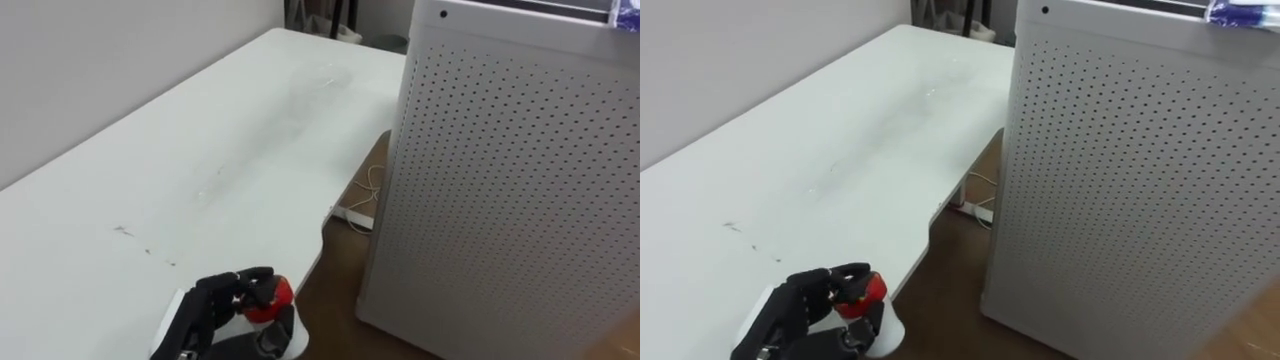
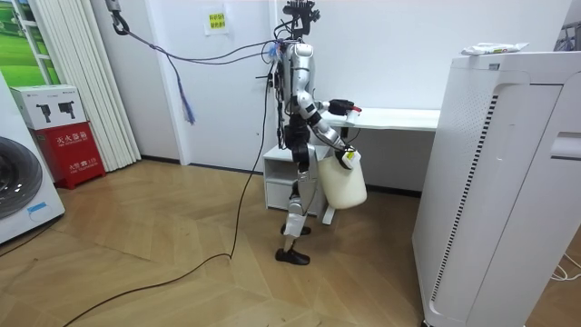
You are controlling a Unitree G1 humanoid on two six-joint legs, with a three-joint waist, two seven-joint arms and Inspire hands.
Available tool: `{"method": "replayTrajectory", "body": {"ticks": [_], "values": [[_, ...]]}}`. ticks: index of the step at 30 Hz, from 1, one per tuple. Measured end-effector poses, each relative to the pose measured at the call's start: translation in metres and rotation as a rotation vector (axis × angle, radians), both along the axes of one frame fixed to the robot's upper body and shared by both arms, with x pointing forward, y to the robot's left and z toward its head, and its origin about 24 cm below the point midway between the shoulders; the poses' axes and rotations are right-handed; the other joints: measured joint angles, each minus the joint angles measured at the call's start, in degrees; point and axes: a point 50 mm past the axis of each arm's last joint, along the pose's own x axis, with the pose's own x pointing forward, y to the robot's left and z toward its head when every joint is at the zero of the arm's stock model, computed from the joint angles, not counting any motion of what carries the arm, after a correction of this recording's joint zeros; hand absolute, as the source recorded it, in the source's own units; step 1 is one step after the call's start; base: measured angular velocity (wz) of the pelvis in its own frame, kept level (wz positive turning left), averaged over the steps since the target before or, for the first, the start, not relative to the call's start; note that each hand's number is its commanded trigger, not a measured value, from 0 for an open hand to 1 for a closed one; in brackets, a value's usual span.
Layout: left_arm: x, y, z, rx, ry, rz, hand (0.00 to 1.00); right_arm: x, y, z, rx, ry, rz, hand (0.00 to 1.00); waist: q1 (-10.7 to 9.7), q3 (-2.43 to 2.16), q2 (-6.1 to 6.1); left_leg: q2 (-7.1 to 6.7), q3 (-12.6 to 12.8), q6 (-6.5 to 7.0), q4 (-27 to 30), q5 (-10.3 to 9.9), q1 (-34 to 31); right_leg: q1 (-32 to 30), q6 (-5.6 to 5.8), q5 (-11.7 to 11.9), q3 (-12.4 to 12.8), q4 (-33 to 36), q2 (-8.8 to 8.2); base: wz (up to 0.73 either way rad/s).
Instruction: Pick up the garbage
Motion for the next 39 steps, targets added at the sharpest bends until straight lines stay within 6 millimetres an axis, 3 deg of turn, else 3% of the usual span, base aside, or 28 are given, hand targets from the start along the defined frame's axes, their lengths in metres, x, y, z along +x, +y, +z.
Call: {"method": "replayTrajectory", "body": {"ticks": [5,8,12,17,21,26,28,31,39], "values": [[0.002,-0.003,0.000,-0.067,0.020,-0.041,1.00,0.001,-0.002,0.001,-0.011,-0.010,-0.022,1.00,-0.4,0.04,0.06,0.86,3.3,0.14,0.3,-0.1,0.1,-1.4,0.00,0.0,2.8,1.0,0.16,-0.22],[0.006,-0.006,0.002,-0.078,0.013,-0.053,1.00,0.004,-0.005,0.002,-0.018,-0.020,-0.035,1.00,-0.2,0.23,0.24,1.11,4.7,0.24,0.0,-0.2,0.6,-2.9,-0.07,0.0,5.4,1.9,0.25,-0.42],[0.007,-0.010,0.002,-0.092,0.008,-0.071,1.00,0.008,-0.007,0.004,-0.026,-0.032,-0.036,1.00,0.6,0.50,0.74,1.75,8.4,0.53,-0.1,-0.6,0.2,-6.8,-0.50,0.3,10.2,4.1,0.75,-0.63],[0.018,-0.019,0.011,-0.102,-0.029,-0.134,1.00,0.025,-0.009,0.012,-0.043,-0.077,-0.032,1.00,0.3,0.72,1.11,1.92,9.4,0.60,1.2,-0.6,-3.4,-12.4,-0.90,1.0,13.6,6.9,1.27,-0.44],[0.023,-0.028,0.011,-0.113,-0.030,-0.211,1.00,0.045,-0.014,0.018,-0.072,-0.110,-0.035,1.00,0.4,0.95,1.66,1.95,11.7,0.80,1.8,-0.7,-4.9,-16.6,-0.89,1.0,15.7,10.1,1.30,-0.39],[0.024,-0.024,-0.003,-0.100,0.033,-0.208,1.00,0.058,-0.016,0.024,-0.088,-0.134,-0.037,1.00,0.8,1.24,2.38,2.39,13.9,1.15,4.2,-2.5,-6.2,-20.5,-1.31,1.2,14.1,13.4,1.01,-0.50],[0.026,-0.023,-0.004,-0.094,0.034,-0.207,1.00,0.061,-0.017,0.026,-0.095,-0.146,-0.045,1.00,1.8,1.32,2.51,3.09,15.4,1.32,6.5,-4.0,-7.4,-22.3,-1.74,1.5,12.8,15.0,0.91,-0.58],[0.034,-0.029,-0.005,-0.099,0.034,-0.218,1.00,0.066,-0.015,0.028,-0.098,-0.156,-0.041,1.00,2.1,1.48,2.81,3.56,15.4,1.61,9.2,-5.3,-9.1,-23.8,-2.13,1.7,10.0,16.0,-0.06,-0.31],[0.037,-0.039,-0.016,-0.111,0.083,-0.245,1.00,0.068,-0.010,0.021,-0.089,-0.126,-0.067,1.00,3.3,1.61,2.93,3.86,16.5,1.63,8.7,-5.3,-10.5,-25.9,-2.31,2.1,8.7,15.8,-0.08,-0.06]]}}
